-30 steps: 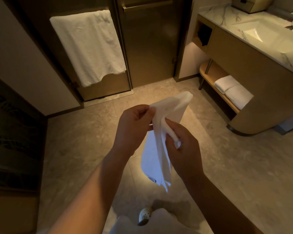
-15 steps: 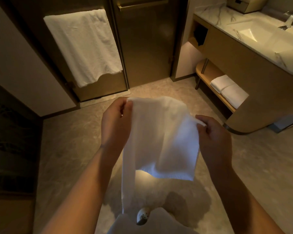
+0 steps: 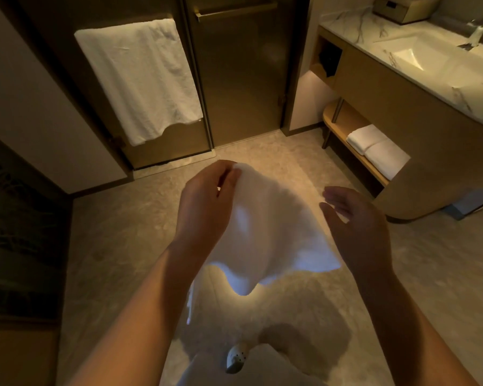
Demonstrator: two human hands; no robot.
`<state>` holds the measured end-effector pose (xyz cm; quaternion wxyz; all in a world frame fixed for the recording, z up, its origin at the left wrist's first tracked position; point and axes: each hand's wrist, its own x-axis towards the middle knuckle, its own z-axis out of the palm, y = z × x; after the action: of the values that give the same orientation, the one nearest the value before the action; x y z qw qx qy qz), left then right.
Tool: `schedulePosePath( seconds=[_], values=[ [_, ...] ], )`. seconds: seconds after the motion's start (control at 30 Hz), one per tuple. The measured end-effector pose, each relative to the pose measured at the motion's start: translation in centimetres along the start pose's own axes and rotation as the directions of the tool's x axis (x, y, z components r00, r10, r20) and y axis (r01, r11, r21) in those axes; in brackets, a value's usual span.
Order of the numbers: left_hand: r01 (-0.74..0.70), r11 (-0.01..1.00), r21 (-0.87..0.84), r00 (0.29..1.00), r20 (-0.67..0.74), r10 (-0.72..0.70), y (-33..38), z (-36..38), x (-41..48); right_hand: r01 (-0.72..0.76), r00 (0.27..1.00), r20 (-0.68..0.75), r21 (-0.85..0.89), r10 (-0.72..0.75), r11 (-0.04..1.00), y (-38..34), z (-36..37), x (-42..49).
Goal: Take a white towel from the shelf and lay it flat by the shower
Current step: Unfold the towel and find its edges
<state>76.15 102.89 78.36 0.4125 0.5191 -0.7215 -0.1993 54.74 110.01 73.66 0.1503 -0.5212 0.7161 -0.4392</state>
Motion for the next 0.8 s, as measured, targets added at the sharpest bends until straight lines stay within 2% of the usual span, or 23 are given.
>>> schedulePosePath(
  seconds=[0.17, 0.27, 0.47, 0.63, 0.8],
  values=[
    [-0.133, 0.989, 0.068, 0.979, 0.164, 0.12, 1.1, 0.9, -1.1, 0.132, 0.984, 0.11, 0.101, -0.142, 0.986, -3.3, 1.1, -0.7],
    [-0.156, 0.985, 0.067, 0.971, 0.192, 0.141, 1.5, 0.8, -1.3, 0.171, 0.974, 0.123, 0.165, -0.192, 0.971, -4.5, 2.2, -1.0],
    [-0.173, 0.985, 0.016, 0.963, 0.213, 0.166, 1.6, -0.1, -1.4, 0.162, 0.974, 0.113, 0.267, -0.198, 0.95, -5.6, 3.2, -0.8],
    [-0.127, 0.992, 0.019, 0.974, 0.194, 0.121, 1.1, -0.4, -1.8, 0.095, 0.973, 0.168, 0.335, -0.159, 0.937, -6.1, 3.5, -0.7],
    [-0.011, 0.99, -0.138, 0.99, 0.14, 0.031, 1.0, -0.2, -2.3, 0.189, 0.969, 0.109, 0.259, -0.223, 0.947, -6.7, 3.5, -0.9]
  ],
)
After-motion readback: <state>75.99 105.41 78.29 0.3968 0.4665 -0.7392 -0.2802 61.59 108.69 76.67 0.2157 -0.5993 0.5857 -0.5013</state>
